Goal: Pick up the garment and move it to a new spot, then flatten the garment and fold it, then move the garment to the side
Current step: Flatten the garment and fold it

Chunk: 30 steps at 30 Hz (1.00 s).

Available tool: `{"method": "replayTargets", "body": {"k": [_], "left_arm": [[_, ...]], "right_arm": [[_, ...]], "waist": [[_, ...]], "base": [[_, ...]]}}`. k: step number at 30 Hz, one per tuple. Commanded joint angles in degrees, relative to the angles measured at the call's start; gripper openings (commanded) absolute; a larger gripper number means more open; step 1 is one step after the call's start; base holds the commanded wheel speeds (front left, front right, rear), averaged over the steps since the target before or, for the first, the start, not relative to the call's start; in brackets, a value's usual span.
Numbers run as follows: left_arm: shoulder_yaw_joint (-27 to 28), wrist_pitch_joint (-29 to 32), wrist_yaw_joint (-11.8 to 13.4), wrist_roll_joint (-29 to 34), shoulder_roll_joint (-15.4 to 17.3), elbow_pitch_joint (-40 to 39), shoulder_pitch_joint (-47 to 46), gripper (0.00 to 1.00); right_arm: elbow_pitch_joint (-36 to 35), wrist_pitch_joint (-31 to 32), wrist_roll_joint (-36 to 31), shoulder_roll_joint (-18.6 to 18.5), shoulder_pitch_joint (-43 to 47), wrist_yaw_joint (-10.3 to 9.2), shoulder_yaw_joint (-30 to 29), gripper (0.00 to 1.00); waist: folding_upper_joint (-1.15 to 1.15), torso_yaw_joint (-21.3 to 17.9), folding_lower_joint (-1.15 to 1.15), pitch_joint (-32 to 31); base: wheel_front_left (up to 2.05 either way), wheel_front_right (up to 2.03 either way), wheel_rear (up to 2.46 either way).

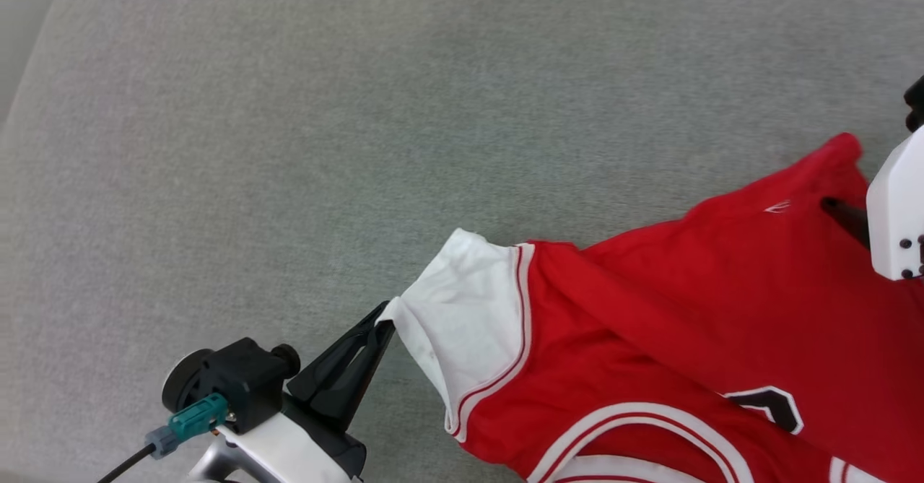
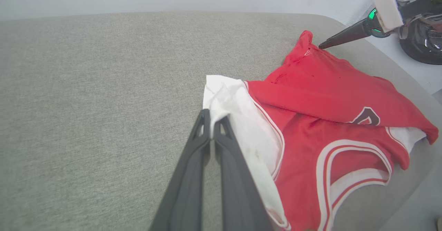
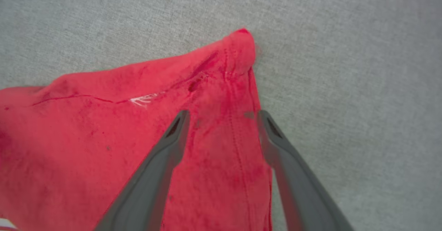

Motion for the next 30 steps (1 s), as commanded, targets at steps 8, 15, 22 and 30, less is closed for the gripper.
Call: {"method": "replayTargets", "body": {"k": [8,15,22,30], "left_arm": [[-0.87,-1.07,-1.0,0.3,-1.83,1.39,-2.24,0.0],[-1.31,-1.91,-1.48,0.27,-2.86,2.51,-2.89,0.0],[-1.38,-2.15,-1.88,0.22,-3.12,3.18,-3.56,0.0],[-0.87,-2.59,-1.37,0.18,-2.45,3.75,-3.25,0.0]], "right_arm": [[7.38,-1.62,-2.25,-1.73,-2.89,-0.04,1.8,1.0],[11.91,-0.8,-2.52,-3.29,-0.65,-0.05,5.81,1.0],[13.95,0.38,-0.41,-4.67,2.42,-0.03,9.51,0.0],[13.02,-7.11,0.28,-5.12,-2.07,-0.07,5.9,0.0]], "waist": [[0.0,4.95,-0.01,3.74],[0.0,6.27,-0.01,5.03],[0.0,6.45,-0.01,5.34],[0.0,4.74,-0.01,1.7]], "base": [[0.0,0.0,0.0],[0.0,0.0,0.0],[0.0,0.0,0.0],[0.0,0.0,0.0]]}}
